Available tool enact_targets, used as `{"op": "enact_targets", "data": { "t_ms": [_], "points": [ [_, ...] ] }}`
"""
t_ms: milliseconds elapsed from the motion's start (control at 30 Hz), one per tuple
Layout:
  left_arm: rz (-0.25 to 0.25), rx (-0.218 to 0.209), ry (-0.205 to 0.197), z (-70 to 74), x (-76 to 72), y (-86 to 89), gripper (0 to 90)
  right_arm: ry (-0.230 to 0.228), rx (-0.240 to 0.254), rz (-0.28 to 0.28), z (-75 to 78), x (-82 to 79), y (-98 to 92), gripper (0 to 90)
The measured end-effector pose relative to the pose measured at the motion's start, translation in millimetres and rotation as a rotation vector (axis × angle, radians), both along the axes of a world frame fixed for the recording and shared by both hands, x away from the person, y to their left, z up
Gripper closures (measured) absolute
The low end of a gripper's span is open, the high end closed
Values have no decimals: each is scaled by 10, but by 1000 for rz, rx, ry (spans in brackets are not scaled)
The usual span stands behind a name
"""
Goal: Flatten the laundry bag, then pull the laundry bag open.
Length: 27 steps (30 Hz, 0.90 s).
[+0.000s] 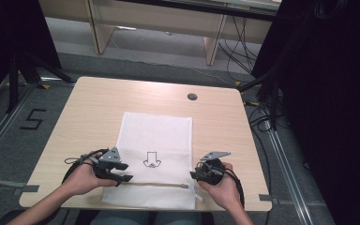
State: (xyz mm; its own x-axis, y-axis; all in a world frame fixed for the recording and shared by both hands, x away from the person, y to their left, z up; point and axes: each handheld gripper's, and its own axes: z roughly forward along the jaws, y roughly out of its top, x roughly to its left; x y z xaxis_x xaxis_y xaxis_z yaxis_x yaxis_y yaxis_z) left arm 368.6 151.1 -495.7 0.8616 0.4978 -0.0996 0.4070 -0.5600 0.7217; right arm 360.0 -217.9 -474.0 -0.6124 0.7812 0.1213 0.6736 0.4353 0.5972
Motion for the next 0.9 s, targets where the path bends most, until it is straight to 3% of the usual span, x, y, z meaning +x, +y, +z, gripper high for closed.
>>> {"op": "enact_targets", "data": {
  "t_ms": [100, 133, 167, 200, 367, 467, 533, 567, 633, 800, 833, 900],
  "points": [
    [32, -24, 9, -9, 1, 0, 470, 3, -3, -11, 11, -6, -10, 695],
    [32, -21, 2, -7, 7, 5, 469, -36, 3, -10, -23, 3, -12, 693],
    [21, -16, -9, -6, 23, 16, 466, -26, 12, -15, -15, 0, -11, 688],
    [44, -33, 4, -15, 17, 10, 463, 3, 1, -22, 10, -8, -21, 681],
    [27, -37, -16, -17, 44, 7, 454, 4, 7, -38, 14, -17, -45, 667],
    [35, -22, -2, -38, 37, 4, 455, 11, 9, -58, 13, -21, -47, 663],
    [34, -37, 10, -47, 32, 5, 455, -16, 21, -63, -11, -9, -45, 661],
    [31, -19, -2, -41, 41, 24, 448, 0, 9, -52, 19, -10, -54, 666],
    [36, -32, 3, -43, 34, 20, 439, 6, 8, -49, 27, -14, -53, 675],
    [43, -25, -5, -40, 19, 0, 438, 10, -4, -18, 59, -36, -49, 751],
    [31, -27, -5, -45, 23, -9, 438, -13, 1, -15, 38, -38, -39, 781],
    [9, -11, -26, -42, 32, -23, 437, 25, -36, -5, 73, -58, -38, 837]
  ]
}}
